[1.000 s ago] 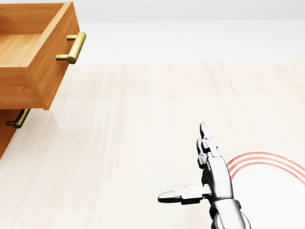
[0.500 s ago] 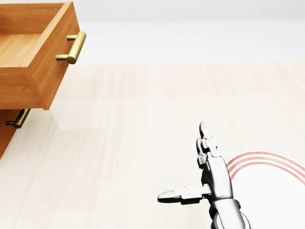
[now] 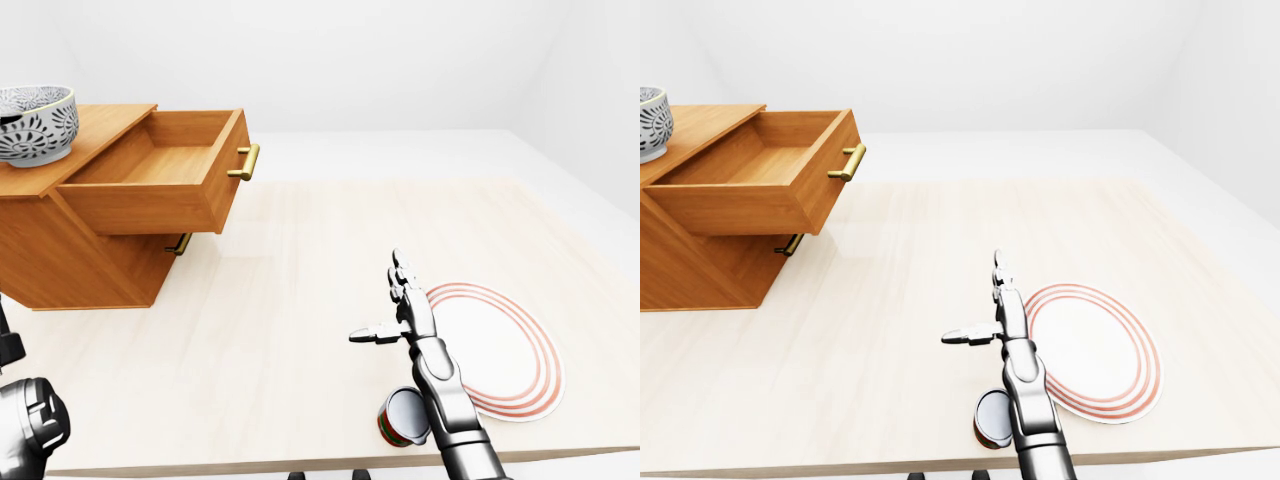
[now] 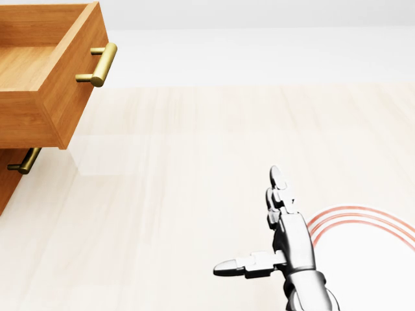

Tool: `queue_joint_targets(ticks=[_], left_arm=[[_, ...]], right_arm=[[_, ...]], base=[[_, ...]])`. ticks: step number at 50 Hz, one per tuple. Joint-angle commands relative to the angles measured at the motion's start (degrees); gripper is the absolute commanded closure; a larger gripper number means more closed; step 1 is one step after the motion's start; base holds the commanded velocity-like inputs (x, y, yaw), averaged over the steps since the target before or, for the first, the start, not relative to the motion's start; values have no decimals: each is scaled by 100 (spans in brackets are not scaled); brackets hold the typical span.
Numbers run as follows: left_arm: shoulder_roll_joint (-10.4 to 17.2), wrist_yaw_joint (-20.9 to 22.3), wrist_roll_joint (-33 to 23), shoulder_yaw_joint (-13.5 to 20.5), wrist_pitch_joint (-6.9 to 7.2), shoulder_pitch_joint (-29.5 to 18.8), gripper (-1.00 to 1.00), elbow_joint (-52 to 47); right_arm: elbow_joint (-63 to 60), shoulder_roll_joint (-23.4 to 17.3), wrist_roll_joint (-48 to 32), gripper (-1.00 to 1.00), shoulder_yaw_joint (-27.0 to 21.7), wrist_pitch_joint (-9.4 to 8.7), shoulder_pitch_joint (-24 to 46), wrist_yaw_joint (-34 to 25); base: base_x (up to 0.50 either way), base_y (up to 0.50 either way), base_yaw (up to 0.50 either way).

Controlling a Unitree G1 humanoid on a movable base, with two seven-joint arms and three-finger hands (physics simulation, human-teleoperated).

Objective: Put the bowl on top of the cabinet.

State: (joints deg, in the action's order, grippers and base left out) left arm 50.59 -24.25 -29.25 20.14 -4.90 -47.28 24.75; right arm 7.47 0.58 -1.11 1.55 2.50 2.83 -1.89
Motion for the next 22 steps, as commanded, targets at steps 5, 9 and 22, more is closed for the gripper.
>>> queue_joint_targets(ticks=[5, 9, 22], left_arm=[[-169, 874, 717, 689, 575, 924, -100, -3102], [-271, 1045, 861, 811, 788, 1112, -100, -3720], [-715, 1310, 912, 960, 895, 1595, -100, -4757]], right_arm=[[-68, 6, -15, -100, 20, -13, -45, -6], [-124, 9, -19, -100, 32, -30, -73, -8], [-209, 4, -8, -100, 30, -52, -111, -25]], base=[[0, 0, 0], [0, 0, 0], [0, 0, 0]])
